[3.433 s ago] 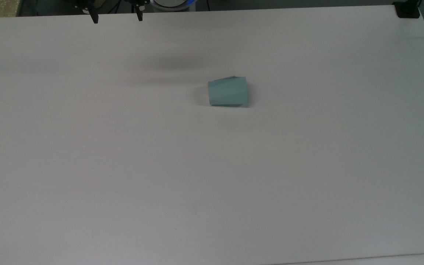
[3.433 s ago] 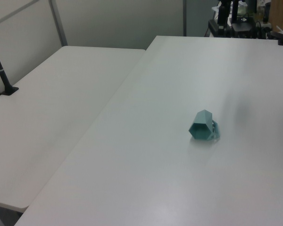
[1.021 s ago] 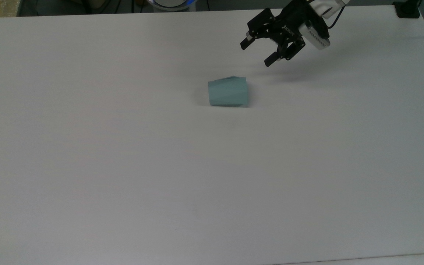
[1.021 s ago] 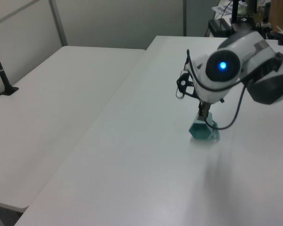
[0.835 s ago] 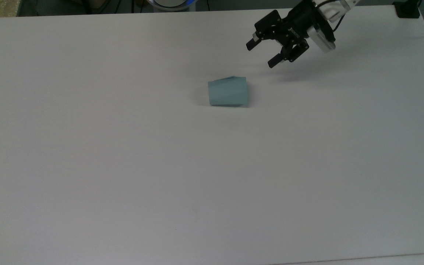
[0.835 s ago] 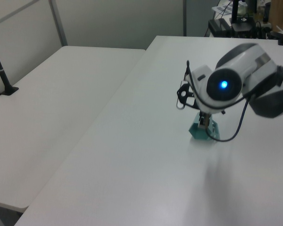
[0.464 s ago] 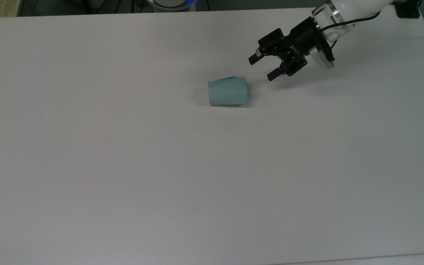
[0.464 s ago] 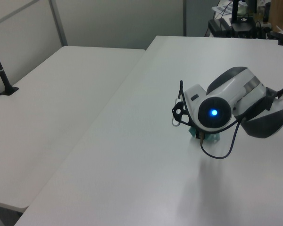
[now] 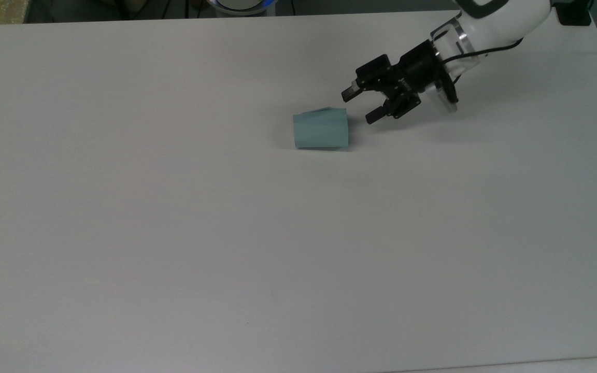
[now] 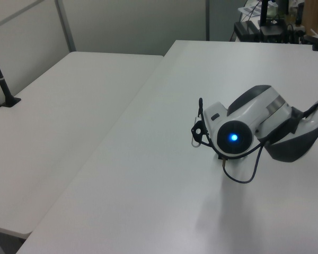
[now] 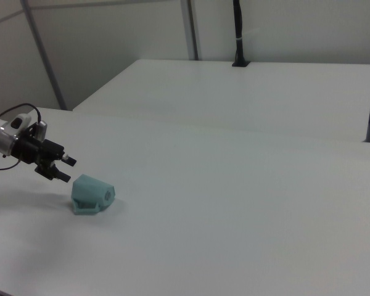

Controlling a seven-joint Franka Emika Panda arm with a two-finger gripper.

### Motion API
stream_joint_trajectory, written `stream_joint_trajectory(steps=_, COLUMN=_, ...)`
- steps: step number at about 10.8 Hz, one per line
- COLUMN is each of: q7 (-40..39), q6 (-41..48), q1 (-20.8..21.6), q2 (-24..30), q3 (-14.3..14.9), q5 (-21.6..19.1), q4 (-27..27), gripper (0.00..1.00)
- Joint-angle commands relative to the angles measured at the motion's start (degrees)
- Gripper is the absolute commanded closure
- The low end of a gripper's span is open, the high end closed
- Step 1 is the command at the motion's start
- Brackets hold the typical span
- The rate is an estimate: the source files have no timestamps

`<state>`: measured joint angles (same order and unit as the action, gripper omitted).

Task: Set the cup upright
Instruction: 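Lower the gripper onto the cup base and close on it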

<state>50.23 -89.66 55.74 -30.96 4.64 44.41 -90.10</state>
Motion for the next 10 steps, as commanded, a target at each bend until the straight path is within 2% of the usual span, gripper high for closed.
stream_joint_trajectory(steps=1, q7=0.5, q6=0.3, q1=-1.3, q2=-2.3, q3=0.2, q5=1.2, q4=0.4, gripper=0.0)
stream_joint_trajectory(steps=2, q7=0.5, q6=0.2, q1=-1.5, q2=-2.7, q3=0.2, q5=1.5, q4=0.1, gripper=0.0)
stream_joint_trajectory(steps=3, q7=0.5, q6=0.2, q1=-1.9, q2=-3.0, q3=0.2, q5=1.6, q4=0.0, gripper=0.07)
stream_joint_trajectory(steps=4, q7=0.5, q6=0.2, q1=-2.3, q2=-3.2, q3=0.2, q5=1.6, q4=-0.5, gripper=0.2)
stream_joint_trajectory(steps=5, q7=0.4, q6=0.2, q1=-2.7, q2=-3.5, q3=0.3, q5=1.8, q4=-0.8, gripper=0.42)
stream_joint_trajectory(steps=7, q7=0.1, q6=0.2, q1=-2.9, q2=-4.0, q3=0.2, q5=1.9, q4=-1.4, gripper=0.97)
stream_joint_trajectory(steps=8, q7=0.0, q6=0.3, q1=-2.9, q2=-4.0, q3=0.3, q5=2.0, q4=-2.3, gripper=1.0)
stream_joint_trajectory(steps=10, q7=0.0, q6=0.2, q1=-3.0, q2=-4.2, q3=0.2, q5=2.1, q4=-3.7, gripper=1.0)
